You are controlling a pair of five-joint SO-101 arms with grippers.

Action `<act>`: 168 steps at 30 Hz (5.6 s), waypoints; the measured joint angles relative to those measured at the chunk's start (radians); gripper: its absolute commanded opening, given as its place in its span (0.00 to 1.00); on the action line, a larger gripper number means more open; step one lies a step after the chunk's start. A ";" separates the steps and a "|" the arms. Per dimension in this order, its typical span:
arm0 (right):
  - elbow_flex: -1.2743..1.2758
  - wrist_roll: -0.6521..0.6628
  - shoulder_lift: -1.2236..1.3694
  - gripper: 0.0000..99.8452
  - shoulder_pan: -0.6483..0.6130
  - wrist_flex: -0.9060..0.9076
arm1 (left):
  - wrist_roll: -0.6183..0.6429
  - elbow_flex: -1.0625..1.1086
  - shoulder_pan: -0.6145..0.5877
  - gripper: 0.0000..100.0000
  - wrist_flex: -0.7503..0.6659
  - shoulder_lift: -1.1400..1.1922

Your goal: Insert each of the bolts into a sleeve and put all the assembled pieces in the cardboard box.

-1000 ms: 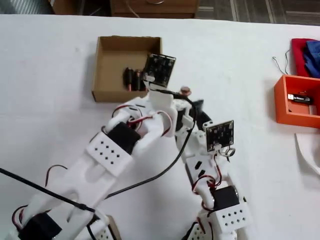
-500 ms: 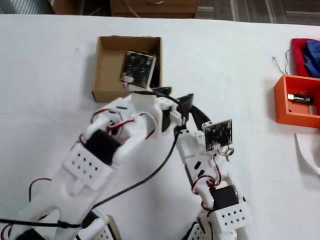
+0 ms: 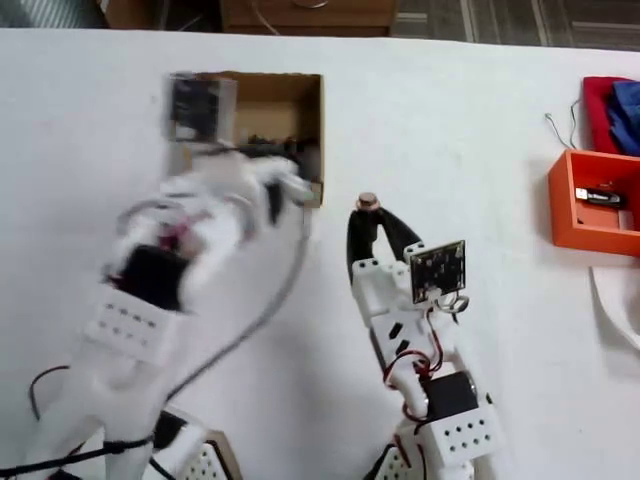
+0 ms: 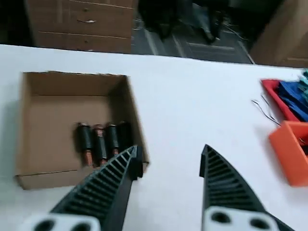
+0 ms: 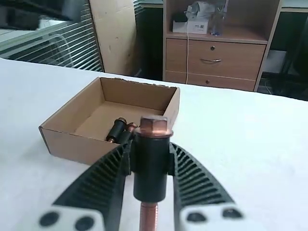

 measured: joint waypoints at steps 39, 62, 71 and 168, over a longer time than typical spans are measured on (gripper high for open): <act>-2.814 -0.203 2.289 0.02 -0.118 1.043 | -0.597 0.859 -0.726 0.20 -0.117 -0.011; -2.918 -0.313 2.700 0.02 -0.172 0.730 | -0.597 0.859 -0.726 0.20 -0.117 -0.011; -2.918 -0.313 2.748 0.02 -0.183 0.701 | -0.597 0.859 -0.726 0.20 -0.117 -0.011; -2.757 -0.094 1.941 0.02 0.087 1.525 | -0.597 0.526 -0.482 0.20 0.374 -0.459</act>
